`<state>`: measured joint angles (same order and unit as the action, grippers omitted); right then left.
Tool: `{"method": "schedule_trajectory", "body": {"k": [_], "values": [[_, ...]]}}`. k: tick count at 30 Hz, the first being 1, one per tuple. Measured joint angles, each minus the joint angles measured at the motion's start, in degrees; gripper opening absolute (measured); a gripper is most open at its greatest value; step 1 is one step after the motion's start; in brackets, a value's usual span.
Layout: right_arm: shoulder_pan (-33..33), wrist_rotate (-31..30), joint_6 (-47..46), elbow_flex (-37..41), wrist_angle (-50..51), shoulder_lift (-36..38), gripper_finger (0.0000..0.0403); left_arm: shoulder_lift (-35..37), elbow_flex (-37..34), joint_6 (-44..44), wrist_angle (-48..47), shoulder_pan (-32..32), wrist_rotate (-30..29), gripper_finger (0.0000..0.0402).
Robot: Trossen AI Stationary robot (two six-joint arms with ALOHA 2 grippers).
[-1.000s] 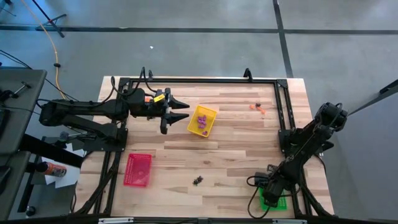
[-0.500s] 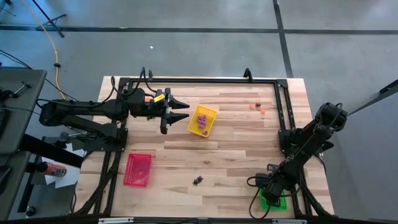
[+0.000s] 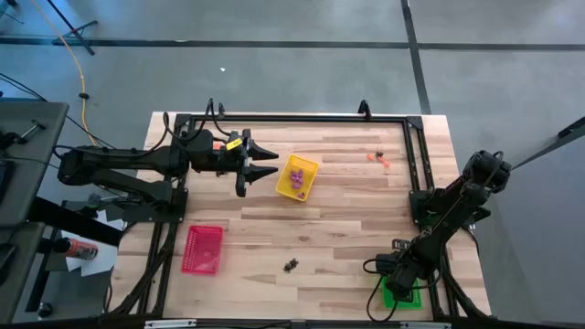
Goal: Sort Halloween decoration
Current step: Put the black spider toy into the green bin
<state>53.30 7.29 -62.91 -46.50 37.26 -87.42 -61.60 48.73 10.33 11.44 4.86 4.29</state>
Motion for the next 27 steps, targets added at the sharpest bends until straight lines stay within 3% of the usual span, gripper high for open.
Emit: {"method": "schedule_trajectory", "body": {"k": [12, 21, 24, 27], "values": [[-0.94, 4.78, -2.68, -2.35, 3.31, 0.17, 0.0188, 0.0, 0.0, -0.03, -0.02, 0.02, 0.0, 0.0182], [-0.58, -1.99, -6.15, -8.25, 15.61, 0.83, 0.0188, 0.0, 0.0, -0.03, 0.0, 0.04, -0.02, 0.0182], [-0.39, -0.64, -2.8, -9.68, 17.44, 0.85, 0.0188, 0.0, 0.0, -0.04, 0.04, 0.04, -0.01, 0.0182], [-0.26, -3.16, -8.23, -9.56, 18.18, 0.87, 0.0188, 0.0, 0.0, -0.02, 0.06, 0.04, 0.0, 0.0182]]}}
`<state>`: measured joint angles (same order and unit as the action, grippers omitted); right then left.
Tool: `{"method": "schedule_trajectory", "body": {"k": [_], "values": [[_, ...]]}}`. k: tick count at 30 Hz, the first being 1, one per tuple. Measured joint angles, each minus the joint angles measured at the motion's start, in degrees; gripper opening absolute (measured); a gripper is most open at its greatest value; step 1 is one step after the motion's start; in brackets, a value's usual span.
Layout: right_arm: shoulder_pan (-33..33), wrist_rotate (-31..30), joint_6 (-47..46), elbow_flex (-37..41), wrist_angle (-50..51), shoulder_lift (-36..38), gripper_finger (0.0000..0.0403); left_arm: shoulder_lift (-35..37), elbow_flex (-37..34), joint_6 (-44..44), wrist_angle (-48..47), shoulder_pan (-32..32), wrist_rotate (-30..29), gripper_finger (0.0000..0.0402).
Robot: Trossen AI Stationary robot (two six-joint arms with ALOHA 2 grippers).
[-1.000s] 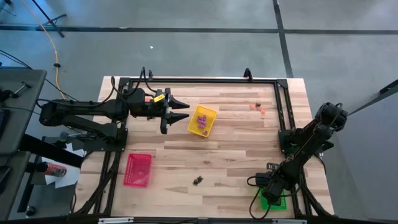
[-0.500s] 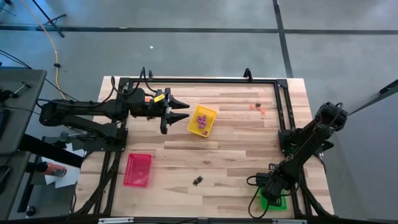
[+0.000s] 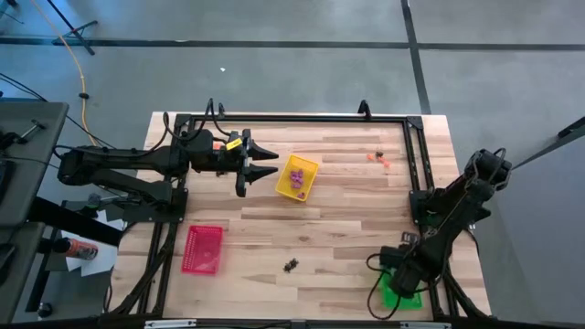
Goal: Sort Halloween decoration
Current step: Put the black spider toy into the green bin
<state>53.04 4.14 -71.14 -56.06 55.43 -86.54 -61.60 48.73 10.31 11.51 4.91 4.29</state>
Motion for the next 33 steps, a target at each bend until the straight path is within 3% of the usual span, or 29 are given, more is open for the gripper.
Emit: {"method": "schedule_trajectory", "body": {"k": [3, 5, 7, 12, 18, 33], "values": [[0.29, 3.28, 3.69, 0.1, -4.01, -0.02, 0.0188, 0.0, 0.0, 0.02, -0.04, 0.0, -0.02, 0.0182], [0.52, 0.04, -2.94, 0.51, 0.88, 0.02, 0.0188, -0.01, 0.0, 0.02, -0.13, 0.0, 0.0, 0.0182], [0.58, -4.44, -6.22, 0.53, -1.94, 0.39, 0.0188, -0.02, 0.0, 0.02, -0.09, 0.0, 0.0, 0.0182], [1.1, -5.34, -9.27, 0.53, -2.57, 0.35, 0.0188, -0.02, 0.0, 0.02, -0.09, 0.0, -0.02, 0.0182], [1.56, -2.21, -9.94, 0.46, -0.82, 0.38, 0.0188, 0.0, 0.0, 0.02, -0.06, 0.0, -0.02, 0.0182], [0.58, 0.59, 3.94, -5.46, 4.14, 0.48, 0.0188, 0.0, 0.0, 0.02, -0.09, 0.0, 0.0, 0.0182]]}}
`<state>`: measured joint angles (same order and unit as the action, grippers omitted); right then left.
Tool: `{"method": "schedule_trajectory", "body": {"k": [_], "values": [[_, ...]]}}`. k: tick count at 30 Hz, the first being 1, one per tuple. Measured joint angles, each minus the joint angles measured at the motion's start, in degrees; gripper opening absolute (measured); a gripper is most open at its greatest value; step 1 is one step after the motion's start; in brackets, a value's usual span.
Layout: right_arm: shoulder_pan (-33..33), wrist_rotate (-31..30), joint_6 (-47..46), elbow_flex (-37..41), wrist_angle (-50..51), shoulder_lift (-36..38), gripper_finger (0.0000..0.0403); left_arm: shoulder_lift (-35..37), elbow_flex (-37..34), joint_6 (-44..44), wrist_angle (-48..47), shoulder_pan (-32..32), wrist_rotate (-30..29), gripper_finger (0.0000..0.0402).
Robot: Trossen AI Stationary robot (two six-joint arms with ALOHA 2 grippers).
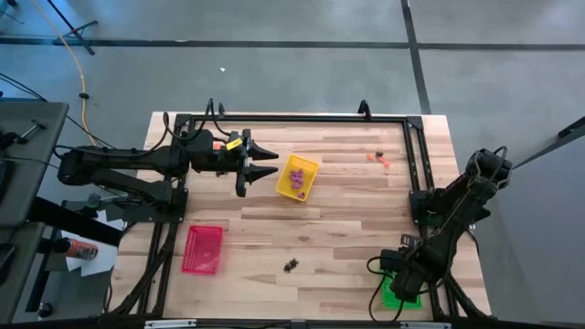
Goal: Sort Halloween decoration
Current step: Put the black spider toy into the green bin
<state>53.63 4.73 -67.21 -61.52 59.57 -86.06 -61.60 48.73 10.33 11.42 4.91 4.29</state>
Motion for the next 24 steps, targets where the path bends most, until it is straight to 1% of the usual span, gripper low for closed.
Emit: {"method": "schedule_trajectory", "body": {"k": [3, 9, 12, 14, 15, 17, 20, 21, 24], "values": [[0.0, 0.59, 3.11, -1.21, 0.3, 0.02, 0.0188, -0.02, 0.0, 0.0, 0.0, 0.0, 0.02, 0.0182], [-0.02, 7.39, 10.18, -1.5, -0.68, 0.02, 0.0188, -0.01, 0.0, 0.0, -0.02, 0.0, 0.01, 0.0182], [-0.06, 8.88, 13.66, -1.48, -1.5, 0.32, 0.0182, -0.02, 0.0, 0.0, -0.02, 0.0, 0.02, 0.0182], [-0.39, 9.37, 16.15, -1.48, -2.09, 0.8, 0.0162, -0.02, 0.0, 0.0, -0.02, -0.01, 0.02, 0.0182], [-0.39, 9.44, 17.26, -1.48, -1.92, 1.08, 0.0146, -0.02, 0.0, 0.0, -0.02, -0.01, 0.02, 0.0182], [-0.58, 9.42, 18.93, -1.48, -0.95, 1.73, 0.0102, -0.01, 0.0, 0.04, -0.02, 0.0, 0.02, 0.0182], [-0.76, 8.43, 19.27, -1.44, 2.89, 3.04, 0.0025, -0.01, 0.0, 0.02, 0.0, -0.01, 0.0, 0.0182], [-0.76, 7.74, 19.23, -1.44, 3.89, 3.64, 0.0013, 0.0, 0.0, 0.02, 0.0, 0.0, 0.0, 0.0182], [-0.75, 5.06, 18.1, -1.4, 5.56, 5.67, 0.0019, -0.01, 0.0, 0.02, 0.0, -0.01, 0.0, 0.0182]]}}
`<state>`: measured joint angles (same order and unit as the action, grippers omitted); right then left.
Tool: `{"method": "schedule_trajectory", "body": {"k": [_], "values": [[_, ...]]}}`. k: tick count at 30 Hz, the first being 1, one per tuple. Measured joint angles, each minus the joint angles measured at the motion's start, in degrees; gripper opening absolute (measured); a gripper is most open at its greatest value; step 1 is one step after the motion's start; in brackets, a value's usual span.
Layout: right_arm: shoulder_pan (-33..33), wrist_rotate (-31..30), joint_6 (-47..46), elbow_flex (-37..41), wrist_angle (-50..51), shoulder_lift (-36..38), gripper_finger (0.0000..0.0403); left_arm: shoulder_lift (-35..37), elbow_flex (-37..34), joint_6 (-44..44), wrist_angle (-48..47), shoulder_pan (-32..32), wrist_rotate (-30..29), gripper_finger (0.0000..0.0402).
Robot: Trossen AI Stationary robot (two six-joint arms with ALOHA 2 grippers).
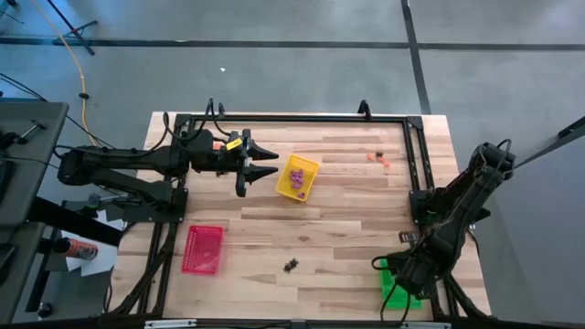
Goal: Sort Halloween decoration
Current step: Put the black spider toy into the green bin
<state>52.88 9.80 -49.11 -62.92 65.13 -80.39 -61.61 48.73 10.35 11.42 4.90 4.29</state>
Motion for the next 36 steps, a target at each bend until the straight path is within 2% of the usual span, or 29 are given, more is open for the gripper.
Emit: {"method": "schedule_trajectory", "body": {"k": [7, 13, 18, 24, 27, 29, 32, 36], "values": [[0.42, -3.23, -7.21, 8.71, -7.72, 9.54, 0.0005, 0.0, 0.0, -0.02, 0.0, -0.01, -0.01, 0.0182], [-3.42, -11.91, -4.63, 16.77, -19.66, 18.12, 0.0001, 0.0, 0.0, 0.0, 0.0, 0.0, -0.48, 0.0182], [-10.68, -16.57, 10.19, 24.36, -41.27, 20.93, 0.0, 0.0, 0.0, -0.02, 0.0, 0.01, -1.31, 0.0182], [-25.77, -23.27, 24.51, 31.93, -73.03, 17.4, 0.0, -0.01, 0.0, -0.04, 0.02, 0.0, -3.18, 0.0182], [-33.33, -23.04, 30.62, 32.14, -87.58, 14.67, 0.0, 0.0, 0.0, -0.04, 0.03, 0.01, -3.48, 0.0182], [-37.75, -20.82, 35.07, 30.19, -93.49, 13.07, 0.0, 0.01, 0.0, -0.04, 0.11, 0.01, -3.52, 0.0182], [-43.51, -16.56, 40.34, 24.25, -94.26, 11.51, 0.0, 0.0, -0.02, -0.04, 0.82, 0.01, -3.5, 0.0182], [-49.41, -13.35, 44.24, 14.34, -88.8, 9.23, 0.0, 0.15, -0.02, -0.04, 1.28, 0.01, -3.5, 0.0182]]}}
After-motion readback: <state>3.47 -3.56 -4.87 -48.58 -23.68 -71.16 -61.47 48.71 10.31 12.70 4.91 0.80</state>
